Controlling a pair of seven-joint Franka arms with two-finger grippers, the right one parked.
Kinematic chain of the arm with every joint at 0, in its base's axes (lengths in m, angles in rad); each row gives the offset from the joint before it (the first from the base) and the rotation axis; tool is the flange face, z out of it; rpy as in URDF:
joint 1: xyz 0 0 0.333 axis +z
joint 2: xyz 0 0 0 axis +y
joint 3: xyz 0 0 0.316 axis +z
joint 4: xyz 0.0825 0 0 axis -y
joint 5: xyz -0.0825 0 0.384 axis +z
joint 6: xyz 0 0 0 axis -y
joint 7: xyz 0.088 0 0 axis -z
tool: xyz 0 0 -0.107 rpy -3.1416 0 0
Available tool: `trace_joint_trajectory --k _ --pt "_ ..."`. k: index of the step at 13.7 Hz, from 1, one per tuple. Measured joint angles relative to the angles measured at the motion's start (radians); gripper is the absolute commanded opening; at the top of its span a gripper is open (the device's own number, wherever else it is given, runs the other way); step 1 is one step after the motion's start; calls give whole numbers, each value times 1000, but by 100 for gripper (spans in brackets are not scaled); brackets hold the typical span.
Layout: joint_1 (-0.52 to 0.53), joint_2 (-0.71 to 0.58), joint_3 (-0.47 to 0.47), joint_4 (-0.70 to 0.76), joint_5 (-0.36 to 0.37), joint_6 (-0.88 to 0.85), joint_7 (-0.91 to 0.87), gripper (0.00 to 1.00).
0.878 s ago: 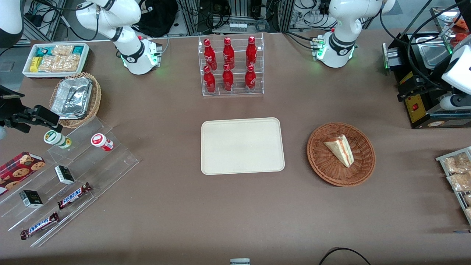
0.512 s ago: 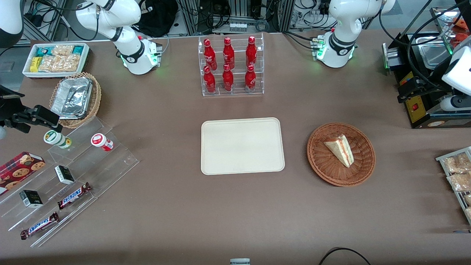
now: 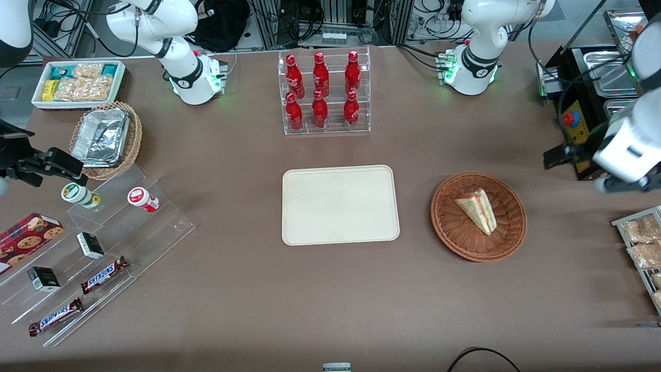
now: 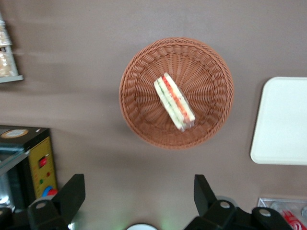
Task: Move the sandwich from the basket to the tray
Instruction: 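Move the left gripper over the wicker basket toward the sandwich, then lower the left gripper and close it on the wrapped sandwich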
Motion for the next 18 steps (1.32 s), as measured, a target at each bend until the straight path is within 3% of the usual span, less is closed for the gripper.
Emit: trace_joint_trajectory --k 11,18 --pt "-4 27 -50 -402 0 472 -486 100" --pt "-4 58 -63 -631 0 796 -551 100"
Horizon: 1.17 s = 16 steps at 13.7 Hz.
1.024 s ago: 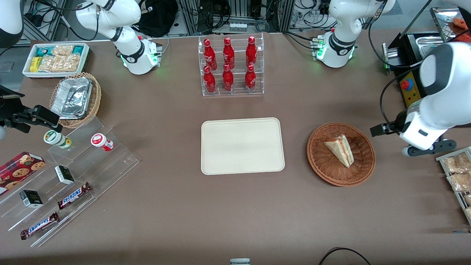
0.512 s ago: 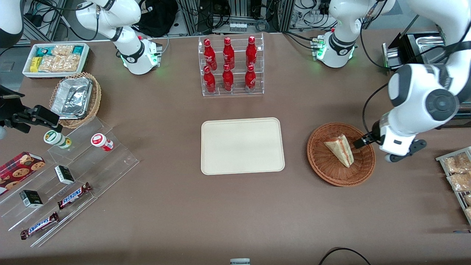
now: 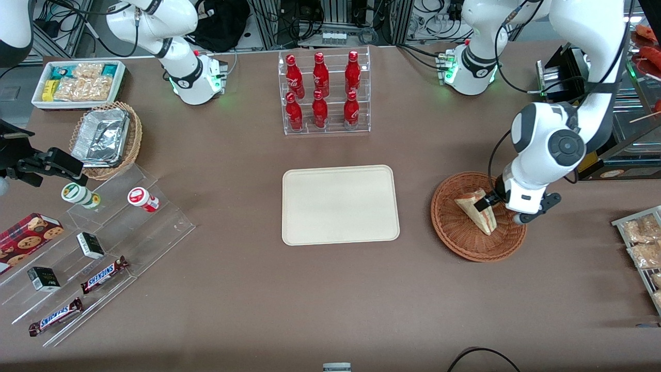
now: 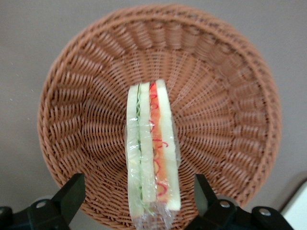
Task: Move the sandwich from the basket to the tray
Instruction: 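Lower the left gripper and close it on the wrapped sandwich, then lift the sandwich and carry it with the left gripper toward the cream tray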
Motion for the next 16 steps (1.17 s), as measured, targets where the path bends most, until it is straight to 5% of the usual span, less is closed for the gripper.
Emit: trace_joint_trajectory --k 7,8,10,11,16 --pt "0 71 -9 -5 0 40 0 99" --pt "0 74 -9 -5 0 45 0 82" --pt "0 81 -12 -5 0 59 0 27" --pt "0 83 -12 -5 0 62 0 14" --pt "0 81 -13 13 0 65 0 10"
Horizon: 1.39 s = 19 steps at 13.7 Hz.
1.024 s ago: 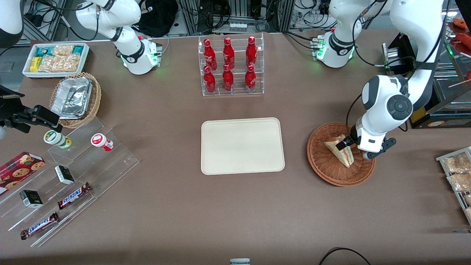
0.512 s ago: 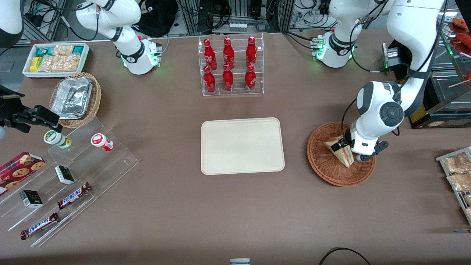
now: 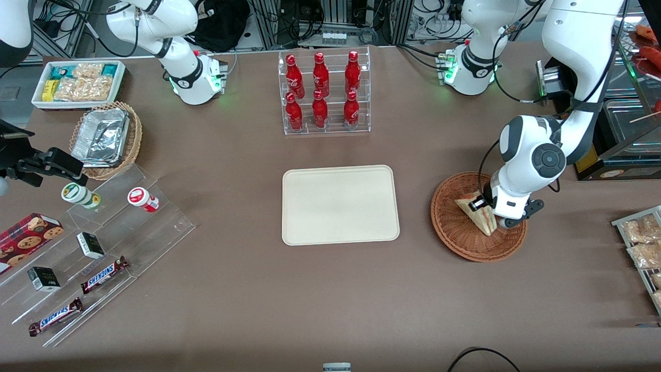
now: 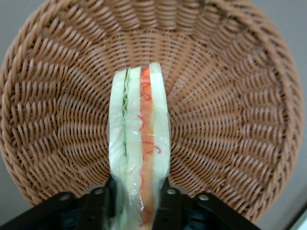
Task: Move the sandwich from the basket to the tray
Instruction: 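Lift the sandwich and carry it with the left gripper toward the cream tray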
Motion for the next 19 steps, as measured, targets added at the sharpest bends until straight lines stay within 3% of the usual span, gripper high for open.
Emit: trace_joint_trajectory --k 3,8,14,19 --pt "-8 -17 -2 72 1 -79 0 10" --pt "-93 -40 -4 313 2 -376 0 13" --pt "-375 10 -13 412 3 -435 -14 14" --pt "-585 181 -12 533 10 -432 -49 11"
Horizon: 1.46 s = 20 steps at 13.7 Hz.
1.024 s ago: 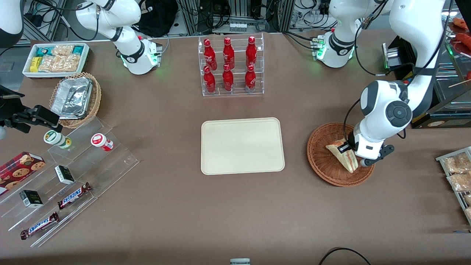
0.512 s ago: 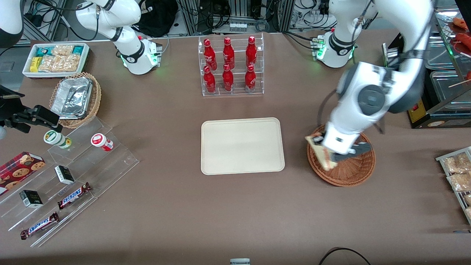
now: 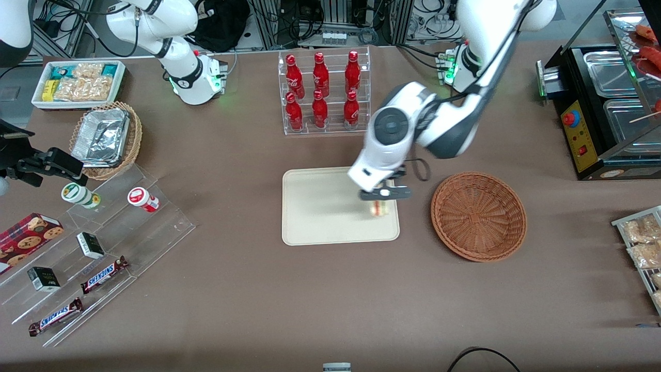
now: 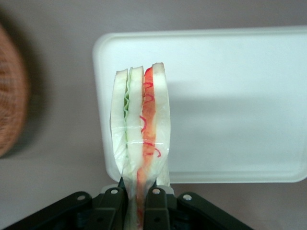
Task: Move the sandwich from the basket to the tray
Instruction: 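Lift the sandwich and carry it with the left gripper toward the cream tray, then lower the sandwich onto the tray and open the left gripper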
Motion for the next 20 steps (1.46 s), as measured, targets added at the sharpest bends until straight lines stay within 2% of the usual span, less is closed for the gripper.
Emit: trace_joint_trajectory --k 4,9,11,12,13,14,15,20 --pt "-62 149 2 81 38 81 -28 12" --pt "-105 236 3 124 51 139 -65 13" --pt "-109 258 3 139 60 139 -70 18" --pt "-110 265 3 142 61 139 -72 24" --pt "-110 271 4 144 61 140 -76 50" --pt "-110 274 4 146 62 144 -81 89" --pt "-110 275 4 147 62 153 -84 99" --pt "-109 258 6 173 66 160 -135 100"
